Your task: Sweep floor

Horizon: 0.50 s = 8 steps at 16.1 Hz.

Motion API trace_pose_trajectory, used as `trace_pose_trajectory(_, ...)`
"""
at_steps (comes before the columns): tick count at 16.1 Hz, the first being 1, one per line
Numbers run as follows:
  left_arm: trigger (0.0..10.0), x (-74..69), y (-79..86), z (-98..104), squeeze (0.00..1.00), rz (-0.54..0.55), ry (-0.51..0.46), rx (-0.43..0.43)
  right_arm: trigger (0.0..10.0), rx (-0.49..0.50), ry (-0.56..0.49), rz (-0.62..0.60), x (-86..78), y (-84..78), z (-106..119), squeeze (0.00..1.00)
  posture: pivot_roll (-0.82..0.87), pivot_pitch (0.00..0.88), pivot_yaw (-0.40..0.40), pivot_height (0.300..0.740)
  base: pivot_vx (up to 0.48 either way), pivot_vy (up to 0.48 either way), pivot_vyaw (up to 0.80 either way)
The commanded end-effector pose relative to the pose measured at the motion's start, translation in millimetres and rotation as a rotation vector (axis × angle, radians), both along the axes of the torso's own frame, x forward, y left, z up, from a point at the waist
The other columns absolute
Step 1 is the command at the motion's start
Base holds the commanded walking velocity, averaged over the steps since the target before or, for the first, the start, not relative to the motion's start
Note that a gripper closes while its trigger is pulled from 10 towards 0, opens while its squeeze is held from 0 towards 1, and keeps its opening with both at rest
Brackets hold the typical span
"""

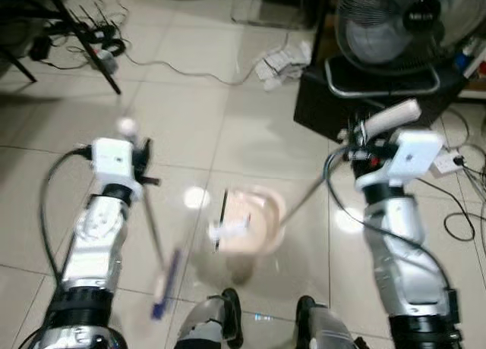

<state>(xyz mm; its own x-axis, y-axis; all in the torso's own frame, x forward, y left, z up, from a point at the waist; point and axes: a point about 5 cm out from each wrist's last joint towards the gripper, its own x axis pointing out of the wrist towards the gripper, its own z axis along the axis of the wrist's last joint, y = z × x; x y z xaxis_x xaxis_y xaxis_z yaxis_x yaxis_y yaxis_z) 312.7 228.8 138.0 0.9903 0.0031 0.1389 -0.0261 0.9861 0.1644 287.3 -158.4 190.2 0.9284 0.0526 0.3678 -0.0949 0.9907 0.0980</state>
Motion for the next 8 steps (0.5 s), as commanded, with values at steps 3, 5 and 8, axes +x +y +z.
trace_pose_trajectory(3, 10.0, -13.2, -1.1, 4.9, 0.00, 0.008, -0.026, 0.044, 10.0, 0.094, -0.023, 0.065, 0.6, 2.7, 32.7, 0.00, 0.00, 0.103, 0.106, 0.740, 0.000, 0.000, 0.00)
trace_pose_trajectory(5, 10.0, -19.7, -13.7, -4.2, 0.00, -0.015, -0.003, 0.039, 10.0, 0.096, -0.012, 0.102, 2.6, 8.6, 44.4, 0.00, 0.00, 0.096, 0.109, 0.740, 0.000, -0.133, 0.00)
trace_pose_trajectory(8, 10.0, -28.1, -26.1, -15.2, 0.00, -0.037, 0.027, 0.029, 10.0, 0.105, -0.007, 0.087, 5.3, 10.6, 60.0, 0.00, 0.00, 0.085, 0.111, 0.740, 0.000, -0.406, 0.00)
